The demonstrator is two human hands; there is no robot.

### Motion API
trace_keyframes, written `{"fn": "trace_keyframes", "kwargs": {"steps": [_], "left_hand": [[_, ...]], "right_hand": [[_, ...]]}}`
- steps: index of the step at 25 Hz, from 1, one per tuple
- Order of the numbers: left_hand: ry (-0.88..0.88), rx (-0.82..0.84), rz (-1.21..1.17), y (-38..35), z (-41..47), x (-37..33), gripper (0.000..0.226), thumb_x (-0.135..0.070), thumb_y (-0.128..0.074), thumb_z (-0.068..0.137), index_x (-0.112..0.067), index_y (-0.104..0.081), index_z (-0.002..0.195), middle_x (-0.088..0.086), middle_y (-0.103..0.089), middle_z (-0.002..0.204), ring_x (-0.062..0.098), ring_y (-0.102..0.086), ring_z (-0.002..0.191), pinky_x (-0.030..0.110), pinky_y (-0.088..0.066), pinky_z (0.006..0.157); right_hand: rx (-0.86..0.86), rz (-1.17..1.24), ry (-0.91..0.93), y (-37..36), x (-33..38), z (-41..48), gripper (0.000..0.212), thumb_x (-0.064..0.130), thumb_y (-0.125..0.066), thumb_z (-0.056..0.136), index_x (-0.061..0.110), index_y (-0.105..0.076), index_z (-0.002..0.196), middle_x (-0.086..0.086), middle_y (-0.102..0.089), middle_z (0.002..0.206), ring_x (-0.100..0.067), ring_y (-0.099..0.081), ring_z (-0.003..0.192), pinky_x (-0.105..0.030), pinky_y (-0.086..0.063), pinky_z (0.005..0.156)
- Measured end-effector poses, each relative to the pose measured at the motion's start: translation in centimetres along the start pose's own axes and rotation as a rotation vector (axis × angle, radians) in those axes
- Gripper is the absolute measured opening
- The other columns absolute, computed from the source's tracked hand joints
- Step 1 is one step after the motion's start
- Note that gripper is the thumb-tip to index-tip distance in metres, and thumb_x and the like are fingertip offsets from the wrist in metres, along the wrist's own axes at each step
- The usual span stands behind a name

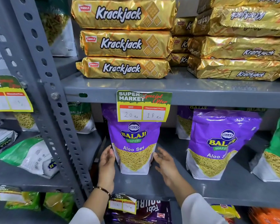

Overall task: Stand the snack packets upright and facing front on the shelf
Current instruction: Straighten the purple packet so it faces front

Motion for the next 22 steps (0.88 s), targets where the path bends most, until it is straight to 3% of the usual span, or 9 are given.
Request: {"fn": "trace_keyframes", "kwargs": {"steps": [3,5,8,11,13,16,19,22], "left_hand": [[-0.167,-0.216,0.024,0.5,-2.7,-0.6,0.007,-0.021,-0.050,0.090,-0.020,-0.058,0.090,0.001,-0.059,0.091,0.016,-0.051,0.090,0.021,-0.041,0.078],[-0.255,-0.201,0.055,-1.5,-4.7,-1.0,0.008,-0.021,-0.052,0.086,-0.021,-0.059,0.084,0.003,-0.058,0.088,0.010,-0.054,0.081,0.016,-0.043,0.074],[-0.210,-0.038,-0.048,-6.6,-6.3,-0.7,0.020,-0.001,-0.047,0.087,-0.015,-0.059,0.081,0.005,-0.056,0.079,-0.001,-0.056,0.065,0.007,-0.047,0.063],[-0.030,0.219,-0.016,-13.2,-8.8,2.5,0.028,0.008,-0.043,0.085,-0.014,-0.060,0.086,0.008,-0.059,0.086,0.017,-0.056,0.075,0.012,-0.045,0.059],[0.093,0.345,0.037,-16.5,-10.3,5.1,0.037,0.013,-0.043,0.082,-0.014,-0.060,0.102,0.007,-0.060,0.107,0.022,-0.055,0.092,0.019,-0.041,0.068],[0.192,0.429,0.093,-20.4,-10.9,7.7,0.065,0.021,-0.040,0.078,-0.014,-0.042,0.134,-0.002,-0.045,0.132,0.016,-0.044,0.115,0.016,-0.043,0.076],[0.175,0.476,0.096,-23.4,-11.1,8.8,0.080,0.027,-0.039,0.073,-0.018,-0.033,0.140,-0.004,-0.041,0.140,0.010,-0.047,0.116,0.008,-0.049,0.070],[0.200,0.445,0.039,-24.2,-10.7,9.6,0.082,0.028,-0.033,0.072,-0.020,-0.035,0.138,-0.001,-0.045,0.138,0.020,-0.048,0.122,0.018,-0.054,0.069]], "right_hand": [[-0.215,0.164,-0.082,3.7,-1.3,-1.1,0.015,0.003,-0.048,0.089,0.011,-0.057,0.097,-0.006,-0.060,0.084,-0.022,-0.057,0.076,-0.032,-0.045,0.072],[-0.238,0.247,-0.109,5.7,-1.5,-1.9,0.015,-0.001,-0.044,0.088,0.006,-0.057,0.087,-0.012,-0.060,0.075,-0.025,-0.057,0.068,-0.032,-0.047,0.069],[-0.231,0.321,-0.084,9.0,0.1,-3.0,0.016,-0.003,-0.045,0.086,0.006,-0.057,0.080,-0.010,-0.059,0.064,-0.023,-0.056,0.060,-0.030,-0.049,0.064],[-0.296,0.371,-0.061,15.2,1.5,-5.1,0.015,-0.001,-0.047,0.081,0.004,-0.059,0.074,-0.007,-0.056,0.055,-0.018,-0.051,0.050,-0.023,-0.048,0.051],[-0.384,0.396,-0.022,20.1,2.5,-6.1,0.016,-0.002,-0.049,0.080,-0.003,-0.063,0.088,-0.010,-0.056,0.065,-0.018,-0.053,0.053,-0.023,-0.047,0.052],[-0.433,0.377,0.032,25.2,4.3,-5.6,0.043,-0.006,-0.045,0.084,0.006,-0.050,0.126,-0.005,-0.057,0.089,-0.020,-0.053,0.069,-0.030,-0.043,0.065],[-0.247,0.290,0.005,25.6,5.6,-4.7,0.051,-0.006,-0.043,0.086,0.023,-0.045,0.128,-0.001,-0.056,0.096,-0.017,-0.055,0.071,-0.033,-0.043,0.069],[-0.067,0.097,-0.030,24.6,5.5,-3.8,0.053,0.002,-0.053,0.082,0.026,-0.046,0.129,0.003,-0.062,0.109,-0.011,-0.063,0.077,-0.030,-0.047,0.070]]}}
Point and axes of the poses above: each hand's wrist, its own z-axis towards the middle knuckle, its own y-axis out of the back of the hand, x = y × z, the point moved 8 cm from there along z, towards the middle knuckle
